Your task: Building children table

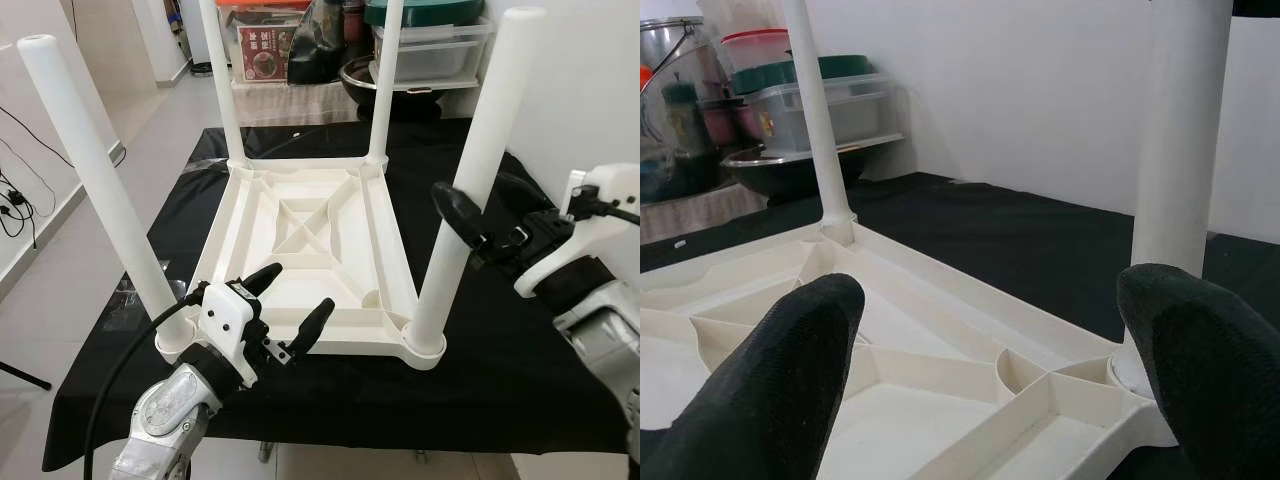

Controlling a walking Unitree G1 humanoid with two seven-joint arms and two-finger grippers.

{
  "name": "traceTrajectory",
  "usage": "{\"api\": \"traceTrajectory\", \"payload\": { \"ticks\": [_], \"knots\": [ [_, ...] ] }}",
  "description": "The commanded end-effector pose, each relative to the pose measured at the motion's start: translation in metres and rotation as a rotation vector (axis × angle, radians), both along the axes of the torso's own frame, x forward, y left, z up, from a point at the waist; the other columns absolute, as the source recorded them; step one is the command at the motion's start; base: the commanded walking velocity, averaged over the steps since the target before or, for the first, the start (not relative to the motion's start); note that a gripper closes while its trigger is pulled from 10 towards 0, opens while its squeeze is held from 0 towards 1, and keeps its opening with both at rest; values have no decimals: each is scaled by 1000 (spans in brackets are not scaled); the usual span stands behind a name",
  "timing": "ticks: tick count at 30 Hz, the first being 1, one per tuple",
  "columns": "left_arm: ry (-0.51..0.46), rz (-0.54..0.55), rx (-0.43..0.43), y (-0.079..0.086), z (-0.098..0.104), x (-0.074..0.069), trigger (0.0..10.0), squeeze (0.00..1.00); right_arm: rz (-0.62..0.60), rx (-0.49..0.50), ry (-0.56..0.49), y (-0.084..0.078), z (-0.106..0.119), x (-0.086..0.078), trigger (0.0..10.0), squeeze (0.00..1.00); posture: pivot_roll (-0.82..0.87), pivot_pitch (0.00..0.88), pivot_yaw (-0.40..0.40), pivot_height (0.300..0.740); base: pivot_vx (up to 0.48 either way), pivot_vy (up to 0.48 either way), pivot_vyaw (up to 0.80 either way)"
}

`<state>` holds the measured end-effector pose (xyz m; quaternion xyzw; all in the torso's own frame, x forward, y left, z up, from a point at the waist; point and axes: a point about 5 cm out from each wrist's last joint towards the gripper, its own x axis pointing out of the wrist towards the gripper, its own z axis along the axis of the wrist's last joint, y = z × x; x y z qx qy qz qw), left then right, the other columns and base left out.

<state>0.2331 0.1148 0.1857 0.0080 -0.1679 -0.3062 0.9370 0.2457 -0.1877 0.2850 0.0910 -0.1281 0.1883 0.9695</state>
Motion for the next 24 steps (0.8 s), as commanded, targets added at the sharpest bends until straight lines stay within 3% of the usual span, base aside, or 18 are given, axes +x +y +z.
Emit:
{"api": "traceTrajectory", "payload": {
  "ticks": [1, 9, 15, 18, 19, 21, 22, 23, 24],
  "knots": [
    [-11, 0, -10, -2, 1, -2, 10000, 0, -9, 37, -7, 3, 5, -2, 0, 0, -122, 49, -30, 740, 0, 0, 0],
    [-8, 4, -15, -3, 0, -2, 10000, 0, -73, 94, 19, -2, 10, 3, 0, 0, -126, 52, -39, 740, 0, 0, 0],
    [-5, 3, -19, -4, -1, -2, 10000, 0, -110, 74, 51, -1, 8, 3, 0, 0, -130, 55, -42, 740, 0, 0, 0],
    [-5, 1, -20, -5, -1, -2, 10000, 0, -177, 12, 73, -5, 5, 5, 0, 0, -133, 58, -41, 740, 0, 0, 0],
    [-4, 0, -19, -5, -1, -2, 10000, 0, -243, -30, 86, -10, 3, 6, 4980, 0, -135, 59, -41, 740, 0, 0, 0],
    [-4, 0, -19, -5, -2, -2, 10000, 0, -288, -57, 95, -13, 2, 6, 4980, 0, -135, 59, -41, 740, 0, 0, 0],
    [-3, -1, -19, -5, -2, -2, 10000, 0, -360, -76, 100, -17, 1, 6, 10000, 94, -138, 60, -40, 740, 0, 0, 0],
    [-4, -1, -19, -5, -2, -2, 10000, 0, -395, -85, 101, -19, 0, 5, 10000, 1000, -138, 60, -40, 740, 0, 0, 0],
    [-4, -1, -19, -5, -2, -2, 10000, 0, -395, -85, 101, -19, 0, 5, 10000, 1000, -138, 60, -40, 740, 0, 0, 0]
  ]
}}
